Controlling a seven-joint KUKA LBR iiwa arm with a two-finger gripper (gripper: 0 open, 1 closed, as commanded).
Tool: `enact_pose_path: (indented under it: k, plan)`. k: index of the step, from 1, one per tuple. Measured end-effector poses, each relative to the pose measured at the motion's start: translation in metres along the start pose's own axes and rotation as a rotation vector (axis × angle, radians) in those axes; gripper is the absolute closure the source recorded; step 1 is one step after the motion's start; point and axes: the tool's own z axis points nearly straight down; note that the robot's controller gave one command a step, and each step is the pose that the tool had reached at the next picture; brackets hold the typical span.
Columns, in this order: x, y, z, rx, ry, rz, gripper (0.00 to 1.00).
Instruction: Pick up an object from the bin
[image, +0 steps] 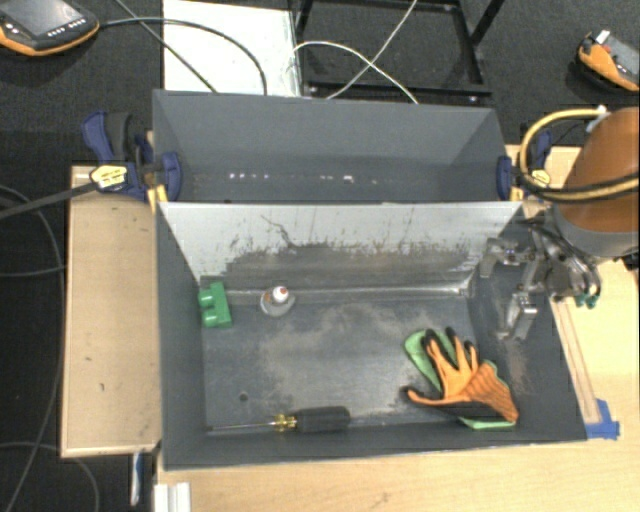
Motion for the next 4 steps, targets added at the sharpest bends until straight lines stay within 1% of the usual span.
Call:
enact_pose_path:
  k: [1,2,3,4]
  plan:
    - [-0.002,0.001,-0.005,0.001,-0.008,-0.007,0.00]
    - [0.085,0.000,0.116,0.005,-0.022,-0.167,0.00]
    - [0.086,0.001,0.050,0.003,-0.011,-0.265,0.00]
    - [0.082,0.000,0.113,0.007,-0.032,-0.169,0.00]
